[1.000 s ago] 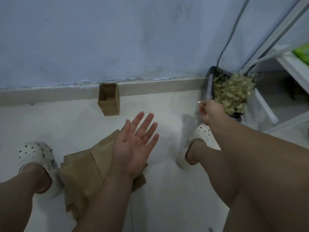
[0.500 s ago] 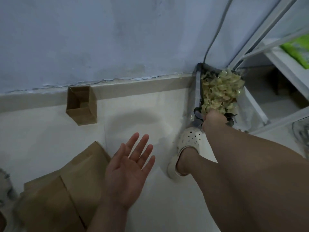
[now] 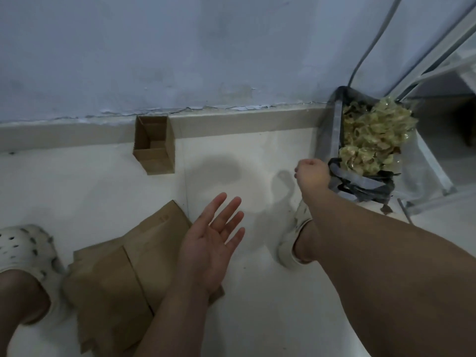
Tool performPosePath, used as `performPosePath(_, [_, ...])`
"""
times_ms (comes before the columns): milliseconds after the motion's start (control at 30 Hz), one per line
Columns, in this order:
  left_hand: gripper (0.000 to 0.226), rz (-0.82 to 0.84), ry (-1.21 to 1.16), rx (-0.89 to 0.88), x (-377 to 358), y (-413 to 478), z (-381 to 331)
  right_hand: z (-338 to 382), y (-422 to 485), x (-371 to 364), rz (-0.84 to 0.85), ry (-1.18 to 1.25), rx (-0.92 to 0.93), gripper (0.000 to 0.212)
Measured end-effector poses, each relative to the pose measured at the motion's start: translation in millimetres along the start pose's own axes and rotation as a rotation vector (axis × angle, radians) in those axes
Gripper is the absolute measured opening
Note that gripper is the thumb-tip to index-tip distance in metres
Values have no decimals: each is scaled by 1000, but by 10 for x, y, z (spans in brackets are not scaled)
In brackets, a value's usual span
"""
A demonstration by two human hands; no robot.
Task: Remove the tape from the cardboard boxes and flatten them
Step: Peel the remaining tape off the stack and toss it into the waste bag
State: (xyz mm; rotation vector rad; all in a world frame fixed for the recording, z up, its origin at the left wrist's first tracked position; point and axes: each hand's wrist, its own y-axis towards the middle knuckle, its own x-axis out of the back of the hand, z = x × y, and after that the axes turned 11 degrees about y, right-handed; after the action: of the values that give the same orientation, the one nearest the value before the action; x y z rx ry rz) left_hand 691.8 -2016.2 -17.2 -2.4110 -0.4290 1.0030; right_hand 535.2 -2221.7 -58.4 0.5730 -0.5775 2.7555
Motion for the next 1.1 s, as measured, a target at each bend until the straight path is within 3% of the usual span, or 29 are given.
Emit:
performPosePath(200, [18, -281, 567, -174, 56, 246, -227, -7, -564, -654, 392, -268, 235, 18])
performPosePath(400, [23, -664, 1377, -436, 506, 871, -803, 82, -872, -1181, 607, -460, 489, 26])
performPosePath(533, [28, -607, 2119, -371, 1028, 1251, -1088, 57, -889, -1495, 711, -550, 473, 34])
performPosePath(633, [29, -546, 2454, -362, 1313, 1465, -1235, 22, -895, -1730, 763, -621, 459, 36])
performPosePath(733, [27, -428, 2598, -259, 1451, 1719, -1364, -17, -893, -1909, 807, -702, 457, 36])
performPosePath(800, [36, -387, 2542, -68, 1498, 1835, -1395, -31, -891, -1980, 826, -729, 437, 35])
performPosePath(867, [35, -368, 2498, -5, 1517, 1861, -1337, -53, -897, -1992, 837, -740, 419, 35])
performPosePath(967, [19, -331, 2547, -141, 1502, 1730, -1209, -100, -936, -1926, 819, -709, 402, 34])
performPosePath(1100, [23, -328, 2387, -332, 1388, 1459, -1214, -100, -1040, -1724, 790, -619, 371, 38])
